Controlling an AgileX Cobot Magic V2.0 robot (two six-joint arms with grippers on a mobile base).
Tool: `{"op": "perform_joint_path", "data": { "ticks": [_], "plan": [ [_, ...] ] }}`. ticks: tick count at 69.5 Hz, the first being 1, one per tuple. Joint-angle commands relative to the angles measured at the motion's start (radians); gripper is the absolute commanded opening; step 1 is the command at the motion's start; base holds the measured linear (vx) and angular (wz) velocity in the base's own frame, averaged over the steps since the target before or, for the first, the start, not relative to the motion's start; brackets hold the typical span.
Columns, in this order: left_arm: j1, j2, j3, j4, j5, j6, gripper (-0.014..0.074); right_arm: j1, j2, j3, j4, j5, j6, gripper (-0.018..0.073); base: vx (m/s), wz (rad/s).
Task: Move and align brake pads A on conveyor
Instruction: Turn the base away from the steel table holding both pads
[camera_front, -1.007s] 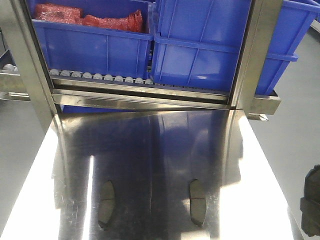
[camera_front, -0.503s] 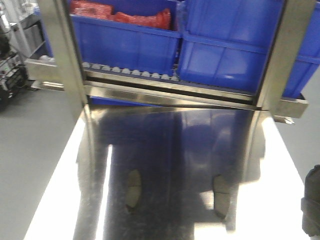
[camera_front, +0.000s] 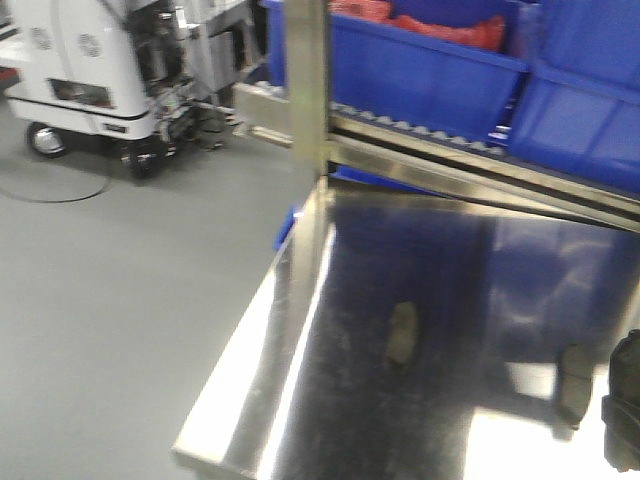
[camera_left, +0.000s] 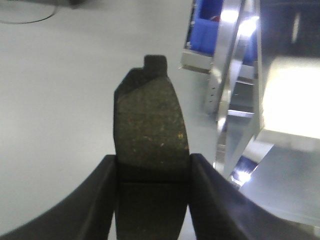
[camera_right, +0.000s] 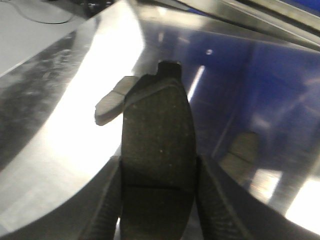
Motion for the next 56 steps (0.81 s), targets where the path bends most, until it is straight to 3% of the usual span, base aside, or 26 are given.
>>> {"op": "perform_joint_path", "data": {
  "ticks": [1, 56],
  "plan": [
    [-0.002, 0.014, -0.030, 0.005, -0.086, -0.002, -0.0006, -0.004, 0.005, -0.032, -0.004, -0.092, -0.005, -0.0007, -0.18, 0.60],
    [-0.002, 0.014, -0.030, 0.005, -0.086, -0.002, -0.0006, -0.004, 0.005, -0.032, -0.004, -0.092, -0.005, -0.0007, -0.19, 0.61]
  ]
}}
